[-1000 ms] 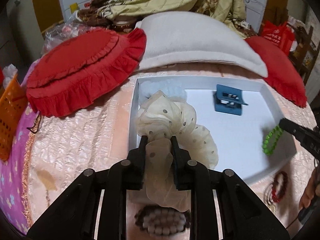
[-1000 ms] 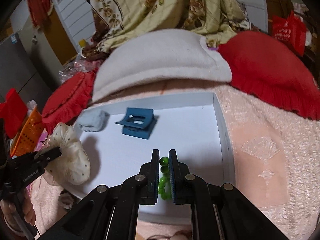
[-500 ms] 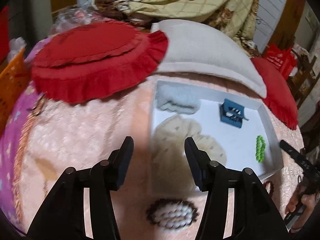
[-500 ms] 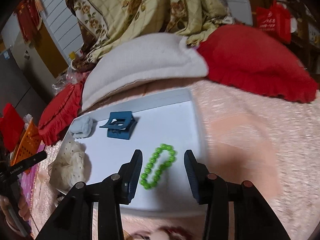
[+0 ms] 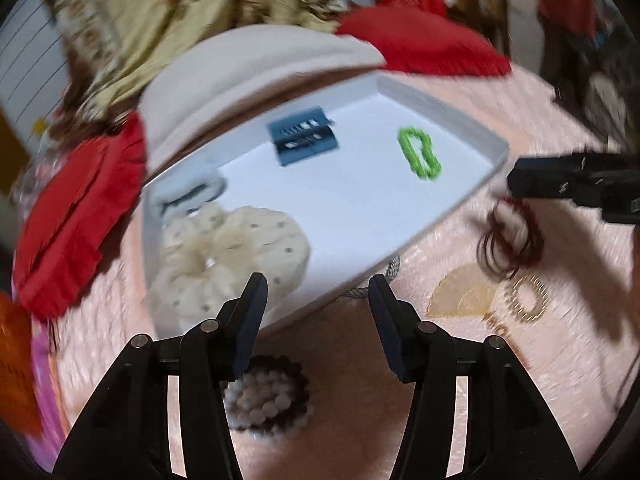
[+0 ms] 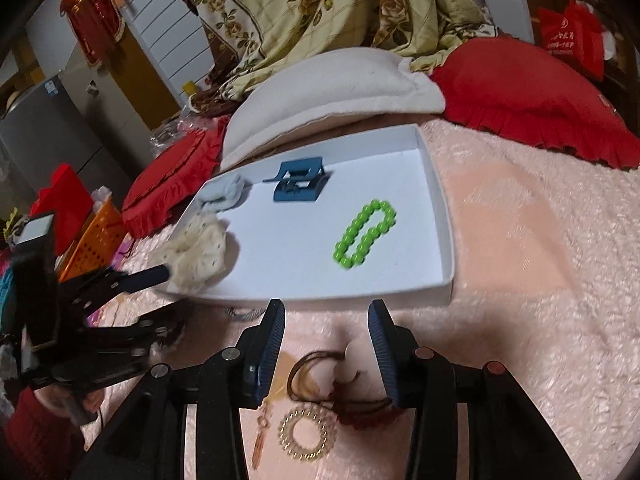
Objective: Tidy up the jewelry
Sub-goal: 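Grasp the brown-and-white bead bracelet with the left tool while the right tool grasps the grey braided bangle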
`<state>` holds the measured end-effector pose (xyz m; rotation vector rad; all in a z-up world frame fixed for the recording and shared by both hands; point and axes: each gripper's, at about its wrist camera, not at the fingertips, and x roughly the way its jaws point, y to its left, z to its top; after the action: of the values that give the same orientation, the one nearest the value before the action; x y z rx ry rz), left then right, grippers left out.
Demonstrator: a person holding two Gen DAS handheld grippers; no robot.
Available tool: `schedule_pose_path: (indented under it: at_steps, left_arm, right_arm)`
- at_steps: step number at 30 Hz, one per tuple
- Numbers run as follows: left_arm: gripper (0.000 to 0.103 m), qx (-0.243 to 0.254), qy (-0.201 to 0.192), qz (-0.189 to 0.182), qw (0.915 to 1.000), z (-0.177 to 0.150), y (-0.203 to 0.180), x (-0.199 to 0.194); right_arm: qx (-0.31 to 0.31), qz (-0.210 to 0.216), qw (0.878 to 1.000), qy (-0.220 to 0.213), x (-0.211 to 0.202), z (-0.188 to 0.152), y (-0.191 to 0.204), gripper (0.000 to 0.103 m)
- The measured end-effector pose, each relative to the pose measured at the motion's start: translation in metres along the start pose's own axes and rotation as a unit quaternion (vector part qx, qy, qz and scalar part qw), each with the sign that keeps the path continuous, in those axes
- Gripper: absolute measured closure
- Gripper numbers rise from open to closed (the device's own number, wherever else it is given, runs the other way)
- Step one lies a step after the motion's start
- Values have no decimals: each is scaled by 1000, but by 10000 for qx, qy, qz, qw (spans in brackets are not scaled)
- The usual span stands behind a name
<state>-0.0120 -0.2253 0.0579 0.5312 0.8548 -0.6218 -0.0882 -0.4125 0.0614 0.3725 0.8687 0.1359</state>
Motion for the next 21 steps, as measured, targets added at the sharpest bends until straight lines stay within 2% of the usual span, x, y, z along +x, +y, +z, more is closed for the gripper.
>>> schedule_pose_path:
  at_steps: [3,6,11,12,15,21]
  left_arm:
    - [71,419,288,74,9987,2,-11,19]
    - [75,613,328,96,9975,5,-14,22]
    - [88,475,268,-35,9985,14,-10,13]
    - [103,386,204,-72,9990,18,-9,9]
    - [103,-79,-50,-110,9999,35,13,-7]
    - [103,-226,-193,32,9996,39,29,-21]
  right_arm:
    - [-25,133,9999,74,0,-10,0,61]
    - [-148,305,9993,155,3,-19,4,62]
    - [-550,525,9967,287,12,-35,21,61]
    - [-615,558,9960,316,15,-36,25,61]
    - [-715,584,9951,346,27,-34,38,61]
    - [-816,144,9956,440,68,-20,67,62]
